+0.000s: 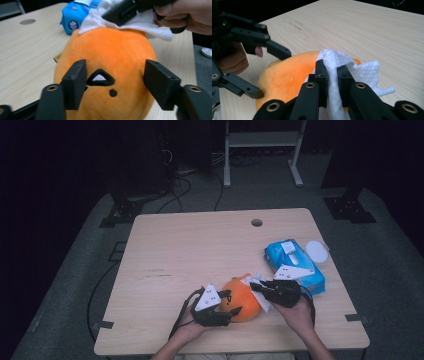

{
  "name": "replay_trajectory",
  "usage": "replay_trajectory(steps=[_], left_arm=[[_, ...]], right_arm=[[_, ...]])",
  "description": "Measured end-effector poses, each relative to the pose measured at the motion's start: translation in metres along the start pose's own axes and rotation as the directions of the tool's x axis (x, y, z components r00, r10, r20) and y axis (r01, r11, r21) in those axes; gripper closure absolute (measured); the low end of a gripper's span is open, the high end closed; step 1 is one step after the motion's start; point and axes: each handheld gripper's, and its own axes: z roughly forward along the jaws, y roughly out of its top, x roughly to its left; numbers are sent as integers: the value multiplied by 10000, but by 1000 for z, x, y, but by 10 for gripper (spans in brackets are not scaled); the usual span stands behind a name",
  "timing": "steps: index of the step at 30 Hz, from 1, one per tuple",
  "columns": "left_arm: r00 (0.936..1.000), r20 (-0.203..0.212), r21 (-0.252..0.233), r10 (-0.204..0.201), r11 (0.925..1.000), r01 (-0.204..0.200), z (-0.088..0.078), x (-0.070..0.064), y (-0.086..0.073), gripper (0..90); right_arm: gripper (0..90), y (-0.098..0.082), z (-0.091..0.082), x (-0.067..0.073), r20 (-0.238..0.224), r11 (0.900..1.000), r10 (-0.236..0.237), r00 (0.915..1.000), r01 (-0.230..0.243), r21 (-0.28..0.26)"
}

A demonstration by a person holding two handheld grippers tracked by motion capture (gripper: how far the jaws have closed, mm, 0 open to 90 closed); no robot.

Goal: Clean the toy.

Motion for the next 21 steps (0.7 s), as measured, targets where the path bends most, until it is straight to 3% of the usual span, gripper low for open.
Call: replay_trajectory(steps=[4,6,8,10,13,15,16,18,21], left_arm=[[9978,-597,-354,-285,9990,264,2,8,1,165],[9977,-578,-209,-346,9992,335,6,9,-1,106],[9989,-307,-13,-362,9993,361,9,9,-3,113],[9995,-101,74,-287,9996,288,9,7,-3,180],[9992,-49,169,402,9991,-401,11,-1,-1,289],[9969,-237,262,753,9969,-747,12,-6,-1,351],[9968,-309,239,735,9971,-727,11,-6,-1,374],[9978,-319,150,585,9982,-580,11,-5,-1,405],[9974,-316,132,645,9979,-641,12,-6,-2,415]], right_arm=[[819,2,1,4,-391,9995,-316,9987,319,86],[818,2,3,8,-726,9988,-488,9962,493,42],[818,3,4,13,-1053,9982,-603,9926,594,-114],[818,4,3,19,-1131,9969,-755,9907,726,-298],[818,9,6,31,-1440,9934,-1110,9833,1057,-443],[821,10,12,40,-1262,9879,-1551,9798,1538,-198],[823,10,14,41,-1012,9852,-1714,9800,1715,-82],[823,8,12,32,-750,9917,-1280,9889,1268,-198],[823,4,7,17,5,9946,-1038,9946,1038,-91]])
